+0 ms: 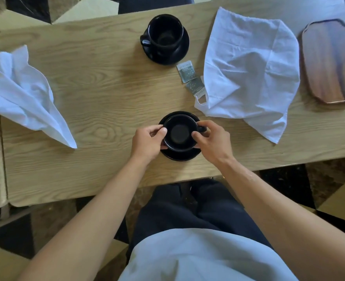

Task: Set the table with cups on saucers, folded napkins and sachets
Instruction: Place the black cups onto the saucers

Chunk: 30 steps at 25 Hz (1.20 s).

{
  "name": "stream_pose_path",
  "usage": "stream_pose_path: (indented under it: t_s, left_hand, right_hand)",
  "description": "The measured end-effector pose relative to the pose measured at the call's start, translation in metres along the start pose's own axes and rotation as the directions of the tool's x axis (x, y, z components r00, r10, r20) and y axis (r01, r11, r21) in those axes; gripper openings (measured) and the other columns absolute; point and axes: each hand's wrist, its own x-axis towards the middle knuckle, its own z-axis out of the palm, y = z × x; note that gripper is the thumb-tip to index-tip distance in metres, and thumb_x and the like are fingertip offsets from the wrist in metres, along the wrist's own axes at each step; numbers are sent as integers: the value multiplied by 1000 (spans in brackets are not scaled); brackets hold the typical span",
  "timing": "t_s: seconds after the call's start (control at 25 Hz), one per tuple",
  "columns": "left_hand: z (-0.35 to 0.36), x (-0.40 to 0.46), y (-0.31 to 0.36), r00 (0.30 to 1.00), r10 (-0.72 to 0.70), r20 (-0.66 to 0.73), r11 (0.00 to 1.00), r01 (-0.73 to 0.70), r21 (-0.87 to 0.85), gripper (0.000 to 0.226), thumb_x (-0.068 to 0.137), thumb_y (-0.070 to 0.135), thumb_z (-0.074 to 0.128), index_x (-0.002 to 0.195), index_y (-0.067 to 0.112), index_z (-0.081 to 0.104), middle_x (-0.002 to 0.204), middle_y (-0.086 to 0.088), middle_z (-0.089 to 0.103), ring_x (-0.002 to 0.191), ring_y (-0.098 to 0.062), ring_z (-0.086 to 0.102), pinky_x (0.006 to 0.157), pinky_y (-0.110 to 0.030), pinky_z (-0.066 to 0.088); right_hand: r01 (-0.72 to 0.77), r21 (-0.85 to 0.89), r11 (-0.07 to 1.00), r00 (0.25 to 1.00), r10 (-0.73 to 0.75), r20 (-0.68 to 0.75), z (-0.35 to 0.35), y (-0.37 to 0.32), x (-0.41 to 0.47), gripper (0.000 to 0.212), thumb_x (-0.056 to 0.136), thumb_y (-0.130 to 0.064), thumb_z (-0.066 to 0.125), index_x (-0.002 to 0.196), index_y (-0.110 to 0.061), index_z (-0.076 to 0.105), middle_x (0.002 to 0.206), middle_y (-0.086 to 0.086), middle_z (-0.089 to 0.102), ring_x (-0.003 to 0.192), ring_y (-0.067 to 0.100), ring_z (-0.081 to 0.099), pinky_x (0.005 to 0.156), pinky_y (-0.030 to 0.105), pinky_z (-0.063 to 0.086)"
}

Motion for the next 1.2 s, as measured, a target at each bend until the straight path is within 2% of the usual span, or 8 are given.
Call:
stream_pose_path:
  t_s: [0.16,0.44,0.64,0.72,0.88,0.96,1.08,1.2]
  left_hand:
    - [0,5,-4,1000,-10,11,1000,10,-13,20,95,16,69,115,14,74,95,2,77,83,-13,76,63,-27,62]
    - [-1,7,-4,999,3,40,998,-6,70,26,97,16,67,122,9,71,101,-3,77,84,-16,77,73,-36,64]
    - [-1,9,-4,999,22,31,991,-26,129,27,97,16,67,123,10,70,102,-1,77,84,-13,76,69,-28,63]
    - [1,9,-3,999,35,18,986,-37,163,26,97,17,67,121,11,71,99,0,76,85,-15,76,72,-32,64]
    - [-2,7,1,986,163,17,909,-157,386,30,97,26,65,123,14,70,104,5,73,98,-15,70,88,-35,57]
    - [-6,3,4,984,179,-2,888,-161,431,26,100,33,57,119,18,70,100,15,70,92,-8,68,80,-24,53]
    - [-17,-7,7,984,174,-38,867,-134,480,25,104,32,46,109,22,68,83,17,65,76,-1,62,65,-21,47]
    - [-33,-19,8,985,139,-100,876,-75,476,27,103,27,47,120,20,66,95,11,68,87,-8,66,73,-25,51]
  right_hand:
    - [-16,4,1000,1000,16,15,1,3,3,20,91,-17,70,106,-29,69,83,-1,76,67,6,75,66,23,62]
    - [-21,-7,1000,1000,21,13,-1,4,3,20,92,-18,72,110,-27,69,82,-5,74,65,2,73,58,8,52]
    - [-86,47,995,995,83,60,-3,3,7,26,90,-17,77,114,-21,69,91,3,75,77,8,75,67,24,63]
    - [-97,40,994,993,94,68,-4,3,7,27,89,-18,78,115,-21,69,92,4,75,77,10,76,68,27,64]
    - [-27,-224,974,996,46,81,-9,-7,6,34,93,-37,70,126,-31,62,91,-2,72,71,14,74,70,32,63]
    - [21,-394,919,999,0,53,-15,-16,9,39,97,-49,56,132,-31,58,90,-2,71,78,20,72,73,36,59]
    - [64,-456,888,998,-63,17,-23,-32,17,34,99,-36,46,127,-25,61,88,1,69,82,23,67,70,34,49]
    - [135,-449,883,990,-98,103,-18,-53,24,28,95,-21,47,118,-19,64,84,-4,66,77,19,66,64,31,50]
